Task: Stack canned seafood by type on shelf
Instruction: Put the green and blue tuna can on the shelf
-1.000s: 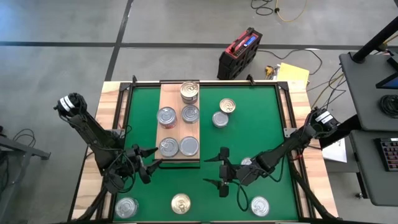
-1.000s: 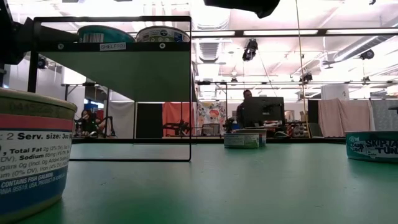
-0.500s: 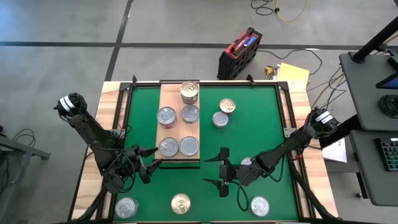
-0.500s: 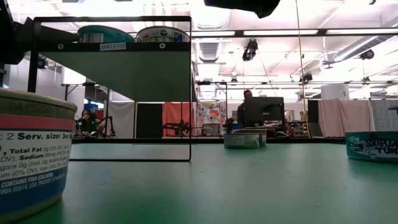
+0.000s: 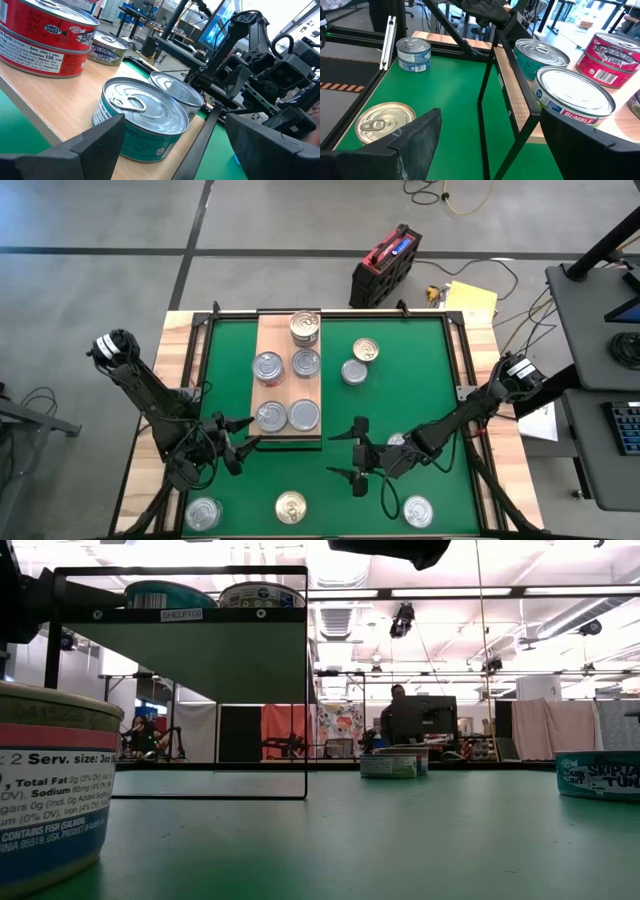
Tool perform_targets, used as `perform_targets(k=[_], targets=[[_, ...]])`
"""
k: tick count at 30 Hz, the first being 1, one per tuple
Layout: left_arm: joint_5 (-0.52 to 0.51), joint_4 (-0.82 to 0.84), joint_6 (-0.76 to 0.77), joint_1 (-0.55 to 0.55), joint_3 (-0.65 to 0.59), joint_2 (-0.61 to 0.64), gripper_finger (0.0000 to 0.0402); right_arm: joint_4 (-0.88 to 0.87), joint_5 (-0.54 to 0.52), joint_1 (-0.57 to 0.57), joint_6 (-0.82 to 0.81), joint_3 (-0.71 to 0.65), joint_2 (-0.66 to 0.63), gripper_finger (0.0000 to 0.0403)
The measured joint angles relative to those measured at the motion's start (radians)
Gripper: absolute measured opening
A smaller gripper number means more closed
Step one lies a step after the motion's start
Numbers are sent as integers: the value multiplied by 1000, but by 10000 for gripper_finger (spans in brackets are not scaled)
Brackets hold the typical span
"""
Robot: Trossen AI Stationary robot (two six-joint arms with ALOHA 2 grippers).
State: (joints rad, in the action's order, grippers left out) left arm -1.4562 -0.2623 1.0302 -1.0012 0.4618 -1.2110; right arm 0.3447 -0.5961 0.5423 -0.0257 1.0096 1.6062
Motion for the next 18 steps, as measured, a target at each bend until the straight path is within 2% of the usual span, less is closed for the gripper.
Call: perform_targets(k=[18], targets=[[8, -2, 0, 0, 0, 0, 327, 0, 0, -5, -3, 0, 0, 329]])
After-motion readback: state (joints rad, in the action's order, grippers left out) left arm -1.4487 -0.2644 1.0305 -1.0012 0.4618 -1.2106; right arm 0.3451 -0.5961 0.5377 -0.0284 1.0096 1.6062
